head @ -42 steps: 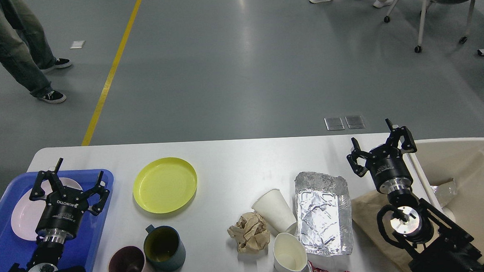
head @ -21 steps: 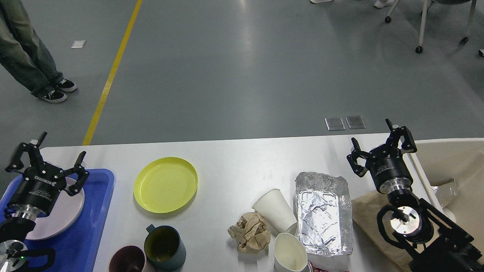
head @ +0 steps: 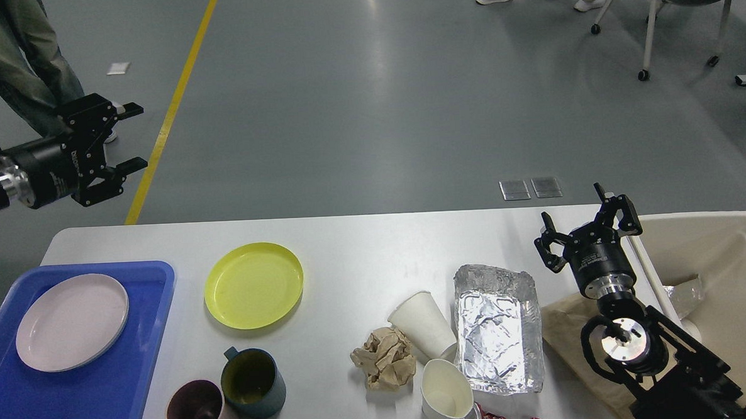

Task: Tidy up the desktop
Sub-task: 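Raise the left gripper up and away from the blue tray, then lower the left gripper to the pink mug near the tray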

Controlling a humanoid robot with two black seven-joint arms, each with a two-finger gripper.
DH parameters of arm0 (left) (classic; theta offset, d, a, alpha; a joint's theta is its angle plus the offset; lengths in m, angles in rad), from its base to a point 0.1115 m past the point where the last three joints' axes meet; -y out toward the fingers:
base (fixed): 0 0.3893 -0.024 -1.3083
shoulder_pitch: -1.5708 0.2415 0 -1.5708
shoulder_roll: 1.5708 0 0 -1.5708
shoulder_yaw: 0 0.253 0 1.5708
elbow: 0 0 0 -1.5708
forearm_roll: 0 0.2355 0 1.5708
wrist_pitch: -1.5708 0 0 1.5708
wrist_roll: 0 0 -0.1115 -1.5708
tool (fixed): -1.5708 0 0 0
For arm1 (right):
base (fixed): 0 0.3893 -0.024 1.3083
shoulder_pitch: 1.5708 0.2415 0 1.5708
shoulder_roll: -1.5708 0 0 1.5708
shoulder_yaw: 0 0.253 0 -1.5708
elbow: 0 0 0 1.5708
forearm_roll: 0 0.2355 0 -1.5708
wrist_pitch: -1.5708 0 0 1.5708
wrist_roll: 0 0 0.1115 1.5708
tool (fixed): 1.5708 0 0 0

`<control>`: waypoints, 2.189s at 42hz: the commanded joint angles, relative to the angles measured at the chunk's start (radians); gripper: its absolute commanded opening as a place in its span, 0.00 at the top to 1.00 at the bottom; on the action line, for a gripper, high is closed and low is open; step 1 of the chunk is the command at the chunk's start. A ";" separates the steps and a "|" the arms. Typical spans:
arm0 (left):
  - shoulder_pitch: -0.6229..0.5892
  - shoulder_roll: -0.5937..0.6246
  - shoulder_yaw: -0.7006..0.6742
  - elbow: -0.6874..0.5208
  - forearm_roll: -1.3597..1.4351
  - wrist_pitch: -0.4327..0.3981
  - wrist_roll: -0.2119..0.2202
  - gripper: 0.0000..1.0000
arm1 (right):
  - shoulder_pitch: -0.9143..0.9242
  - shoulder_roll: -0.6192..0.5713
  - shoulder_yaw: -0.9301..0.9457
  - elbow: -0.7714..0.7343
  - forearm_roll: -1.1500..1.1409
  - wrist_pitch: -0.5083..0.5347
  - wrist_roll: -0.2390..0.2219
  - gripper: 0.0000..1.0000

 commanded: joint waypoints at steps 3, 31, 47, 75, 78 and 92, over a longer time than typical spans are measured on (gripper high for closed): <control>-0.517 -0.027 0.765 -0.022 0.002 -0.054 -0.002 0.03 | 0.001 -0.001 0.000 0.000 0.000 0.000 0.000 0.00; -1.141 -0.523 1.356 -0.412 -0.089 -0.226 0.012 0.03 | -0.001 0.001 0.000 0.000 0.000 0.000 0.000 0.00; -1.515 -0.714 1.749 -0.783 -0.518 -0.215 0.096 0.04 | 0.000 0.001 0.000 -0.002 0.000 0.000 0.000 0.00; -1.534 -0.667 1.793 -0.929 -0.609 -0.173 0.095 0.04 | 0.001 -0.001 0.000 0.000 0.000 0.000 0.000 0.00; -1.495 -0.647 1.776 -0.929 -0.609 -0.151 0.096 0.04 | 0.001 -0.001 0.000 0.000 0.000 0.000 0.000 0.00; -1.192 -0.550 1.761 -0.924 -0.569 -0.022 0.101 0.08 | -0.001 -0.001 0.000 0.000 0.000 0.000 0.000 0.00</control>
